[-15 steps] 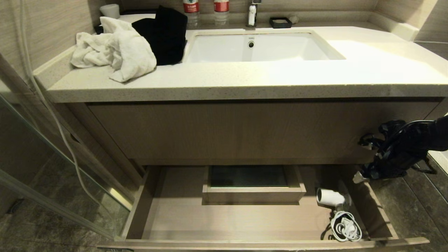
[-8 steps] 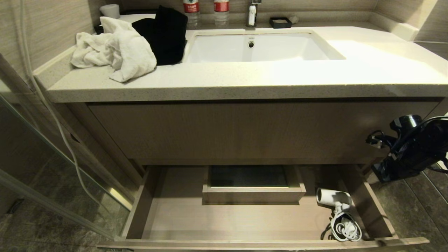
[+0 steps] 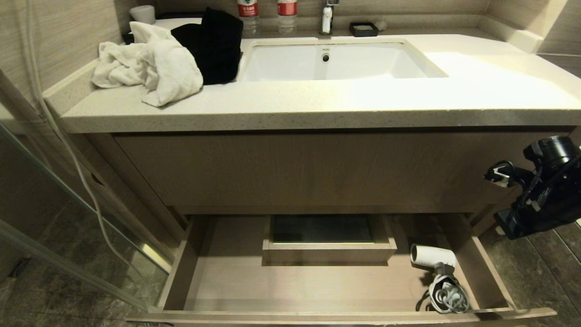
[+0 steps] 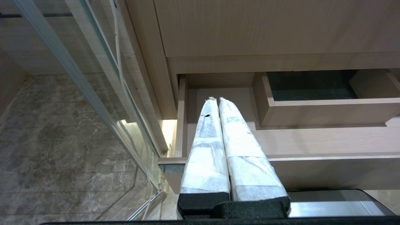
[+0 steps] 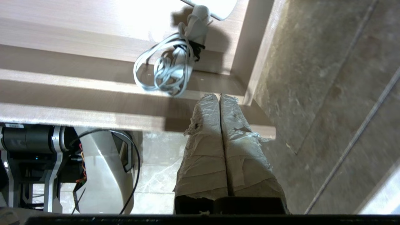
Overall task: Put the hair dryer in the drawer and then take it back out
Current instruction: Close the drawer
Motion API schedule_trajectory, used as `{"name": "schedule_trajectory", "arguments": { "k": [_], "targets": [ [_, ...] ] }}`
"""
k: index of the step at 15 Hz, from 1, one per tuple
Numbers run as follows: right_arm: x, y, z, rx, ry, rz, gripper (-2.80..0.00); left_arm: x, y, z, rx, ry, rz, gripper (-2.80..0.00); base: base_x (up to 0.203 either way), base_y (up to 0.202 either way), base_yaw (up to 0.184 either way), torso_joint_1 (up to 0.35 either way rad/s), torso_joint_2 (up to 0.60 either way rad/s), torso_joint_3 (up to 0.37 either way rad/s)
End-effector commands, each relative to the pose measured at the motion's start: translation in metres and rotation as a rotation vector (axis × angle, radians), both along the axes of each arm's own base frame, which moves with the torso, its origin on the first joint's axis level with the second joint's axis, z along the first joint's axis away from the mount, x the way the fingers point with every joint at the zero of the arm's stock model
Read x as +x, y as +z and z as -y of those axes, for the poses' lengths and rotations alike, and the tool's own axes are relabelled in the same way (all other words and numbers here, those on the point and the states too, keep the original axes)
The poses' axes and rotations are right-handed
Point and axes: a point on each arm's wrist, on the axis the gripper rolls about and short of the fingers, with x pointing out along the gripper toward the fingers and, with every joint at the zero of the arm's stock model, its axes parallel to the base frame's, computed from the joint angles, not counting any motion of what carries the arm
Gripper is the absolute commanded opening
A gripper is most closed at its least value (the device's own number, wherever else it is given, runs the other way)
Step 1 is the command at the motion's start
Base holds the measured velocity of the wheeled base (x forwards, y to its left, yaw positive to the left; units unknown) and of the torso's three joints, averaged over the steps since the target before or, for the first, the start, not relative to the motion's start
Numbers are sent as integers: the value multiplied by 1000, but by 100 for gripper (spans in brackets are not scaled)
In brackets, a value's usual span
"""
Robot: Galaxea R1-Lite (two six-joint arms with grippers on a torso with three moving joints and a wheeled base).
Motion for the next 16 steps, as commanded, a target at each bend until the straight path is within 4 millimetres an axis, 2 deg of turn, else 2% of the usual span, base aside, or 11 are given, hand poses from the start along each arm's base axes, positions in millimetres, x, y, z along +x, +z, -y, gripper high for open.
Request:
{"name": "schedule_trajectory", "arguments": {
  "k": [1, 5, 10, 13, 16],
  "targets": [
    [-16, 18, -4, -12, 5, 56, -280, 0, 0, 0, 0, 0, 0, -280, 0, 0, 0, 0, 0, 0],
    [-50, 41, -15, -23, 20, 145, -280, 0, 0, 0, 0, 0, 1, -280, 0, 0, 0, 0, 0, 0],
    [-113, 55, -33, -25, 61, 254, -280, 0, 0, 0, 0, 0, 2, -280, 0, 0, 0, 0, 0, 0],
    [-146, 45, -40, 36, 118, 283, -280, 0, 0, 0, 0, 0, 2, -280, 0, 0, 0, 0, 0, 0],
    [-169, 27, -43, 64, 132, 252, -280, 0, 0, 0, 0, 0, 0, -280, 0, 0, 0, 0, 0, 0]
  ]
}}
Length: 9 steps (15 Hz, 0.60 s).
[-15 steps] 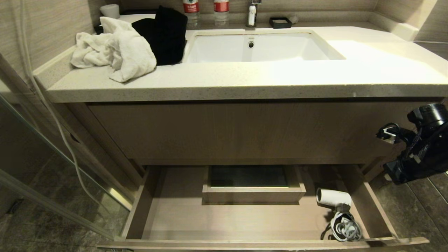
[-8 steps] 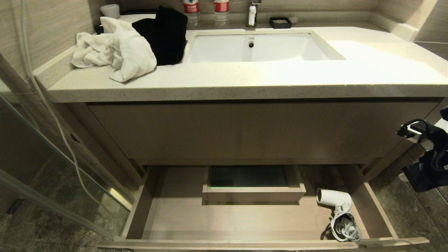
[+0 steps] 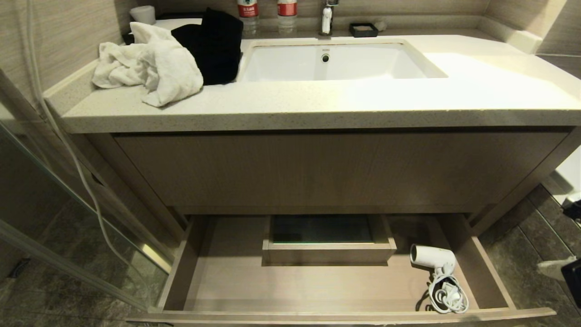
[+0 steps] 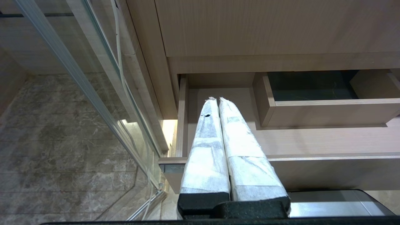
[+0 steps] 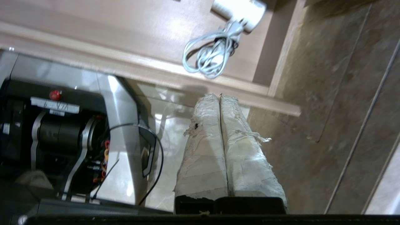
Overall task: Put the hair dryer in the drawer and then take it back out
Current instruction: Close the drawer
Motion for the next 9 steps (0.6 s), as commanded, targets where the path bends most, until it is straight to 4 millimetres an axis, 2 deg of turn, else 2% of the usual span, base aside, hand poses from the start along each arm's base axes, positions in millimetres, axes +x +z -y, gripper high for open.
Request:
{"name": "schedule_trajectory", "arguments": {
  "k": [1, 6, 9],
  "targets": [
    [-23, -14, -3, 3, 4, -17, -280, 0, 0, 0, 0, 0, 2, -280, 0, 0, 0, 0, 0, 0],
    [-67, -72, -8, 28, 2, -227, -280, 0, 0, 0, 0, 0, 2, -280, 0, 0, 0, 0, 0, 0],
    [-66, -75, -8, 37, 8, -274, -280, 0, 0, 0, 0, 0, -1, -280, 0, 0, 0, 0, 0, 0]
  ]
}}
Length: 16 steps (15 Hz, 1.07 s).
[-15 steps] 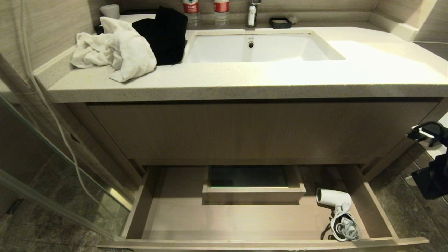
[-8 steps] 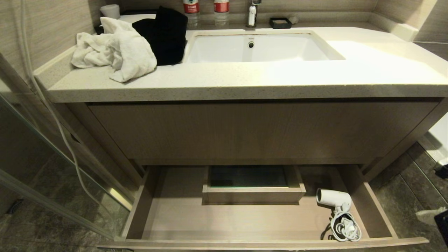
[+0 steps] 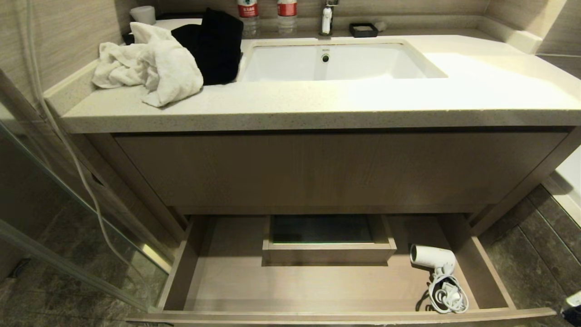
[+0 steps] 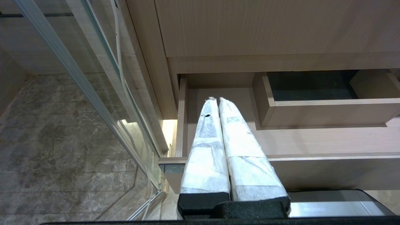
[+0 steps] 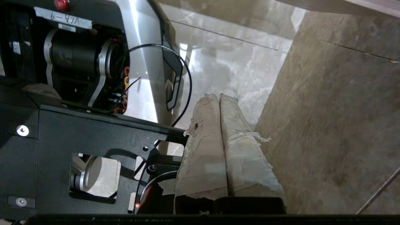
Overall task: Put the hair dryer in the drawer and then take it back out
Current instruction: Close the drawer
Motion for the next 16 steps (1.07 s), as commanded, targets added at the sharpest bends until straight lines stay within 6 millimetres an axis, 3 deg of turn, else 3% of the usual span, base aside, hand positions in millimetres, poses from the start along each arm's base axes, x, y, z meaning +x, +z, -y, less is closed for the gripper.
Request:
{"name": "schedule_trajectory", "arguments": {
  "k": [1, 5, 11, 16],
  "targets": [
    [5, -3, 1, 2, 4, -37, -280, 0, 0, 0, -1, 0, 1, -280, 0, 0, 0, 0, 0, 0],
    [23, -7, 5, -2, -22, -101, -280, 0, 0, 0, 0, 0, 0, -280, 0, 0, 0, 0, 0, 0],
    [78, -7, 26, -13, -120, -204, -280, 0, 0, 0, 0, 0, -1, -280, 0, 0, 0, 0, 0, 0],
    [99, -22, 39, 9, -164, -304, -280, 0, 0, 0, 0, 0, 0, -280, 0, 0, 0, 0, 0, 0]
  ]
}}
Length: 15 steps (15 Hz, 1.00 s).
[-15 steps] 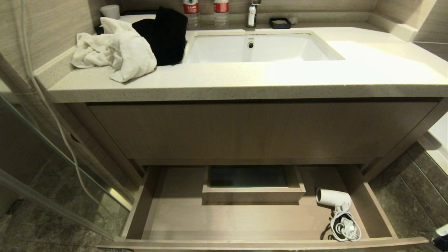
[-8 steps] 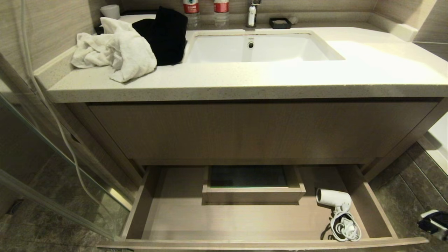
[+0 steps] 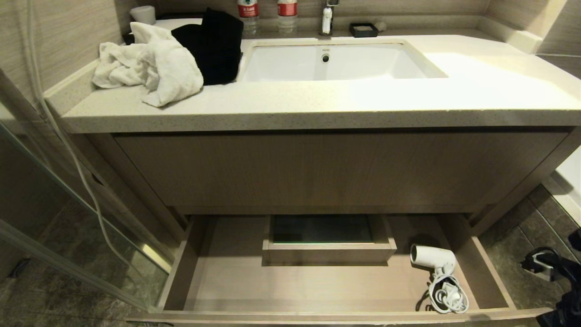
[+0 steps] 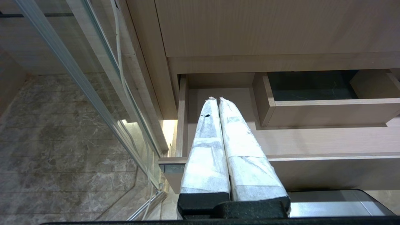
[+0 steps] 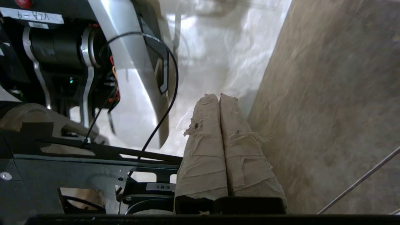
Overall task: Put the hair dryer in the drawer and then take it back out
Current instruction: Close the drawer
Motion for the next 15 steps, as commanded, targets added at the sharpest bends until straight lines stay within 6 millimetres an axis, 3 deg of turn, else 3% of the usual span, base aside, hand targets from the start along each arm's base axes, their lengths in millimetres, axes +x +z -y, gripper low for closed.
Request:
{"name": "schedule_trajectory", "arguments": {
  "k": [1, 7, 15],
  "targets": [
    [9, -12, 9, 19, -35, -70, -280, 0, 0, 0, 0, 1, 2, -280, 0, 0, 0, 0, 0, 0],
    [24, -44, 35, 20, -103, -239, -280, 0, 0, 0, 0, 1, 2, -280, 0, 0, 0, 0, 0, 0],
    [70, -94, 61, 59, -100, -377, -280, 0, 0, 0, 0, 1, 1, -280, 0, 0, 0, 0, 0, 0]
  ]
}}
